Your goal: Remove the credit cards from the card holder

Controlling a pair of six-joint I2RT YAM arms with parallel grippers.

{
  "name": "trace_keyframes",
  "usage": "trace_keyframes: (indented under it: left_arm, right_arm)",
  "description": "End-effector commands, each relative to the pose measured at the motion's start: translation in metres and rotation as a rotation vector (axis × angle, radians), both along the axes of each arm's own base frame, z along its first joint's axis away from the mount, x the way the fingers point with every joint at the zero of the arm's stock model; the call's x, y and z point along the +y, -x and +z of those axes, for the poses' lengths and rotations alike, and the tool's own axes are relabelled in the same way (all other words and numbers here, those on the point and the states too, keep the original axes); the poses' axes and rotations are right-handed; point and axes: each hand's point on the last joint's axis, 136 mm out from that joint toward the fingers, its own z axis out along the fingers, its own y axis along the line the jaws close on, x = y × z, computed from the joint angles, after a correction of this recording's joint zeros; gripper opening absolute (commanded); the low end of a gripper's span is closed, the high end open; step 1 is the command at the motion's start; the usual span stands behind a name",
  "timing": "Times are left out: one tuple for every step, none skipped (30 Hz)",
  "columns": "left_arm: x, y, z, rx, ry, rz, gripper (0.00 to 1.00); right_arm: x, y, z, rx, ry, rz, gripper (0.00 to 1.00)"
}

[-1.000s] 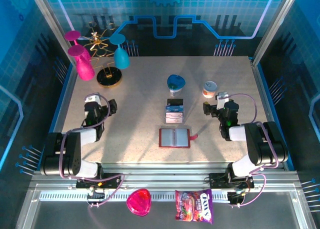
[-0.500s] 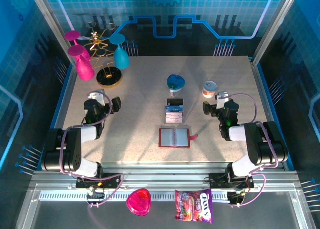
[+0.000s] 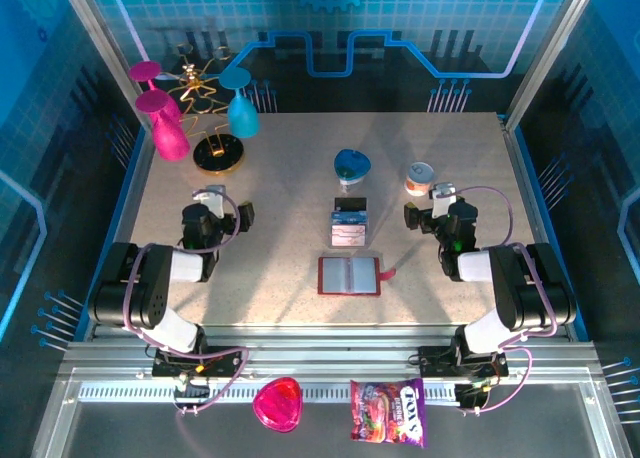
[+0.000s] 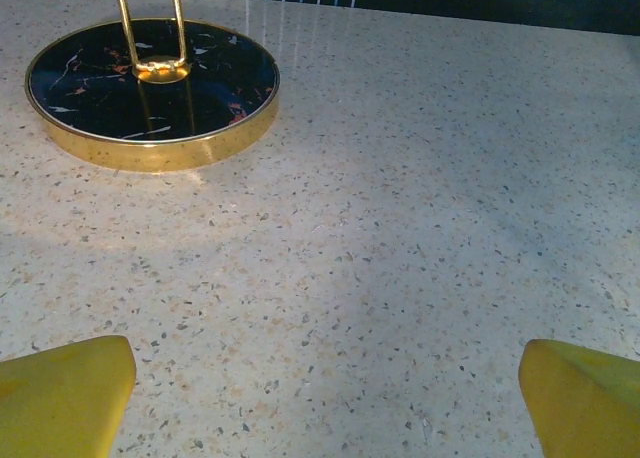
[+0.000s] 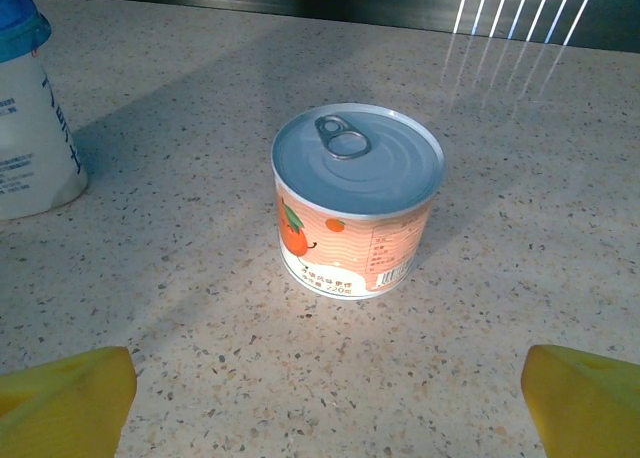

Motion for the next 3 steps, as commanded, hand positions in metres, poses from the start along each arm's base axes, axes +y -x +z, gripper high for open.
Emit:
trace_keyframes:
  left_arm:
    - [0.0055,-0.0078,0.0124,-0.043,-0.040,0.022,0.99]
    - [0.0056,-0.0075,0.0116,-0.041,-0.039,0.023,0.99]
    - [0.0057,-0.0078,0.0119,-0.042,-0.039,0.025,0.99]
  right_arm:
    - [0.0032,-0.0066,0.0089,-0.031,0.007,0.014,1.00]
    - [0.0032,-0.0066,0.0090,-0.032,0.008,0.014,1.00]
    - [0.0022,-0.0057,0.0095,-0.038,0.011,0.008,1.00]
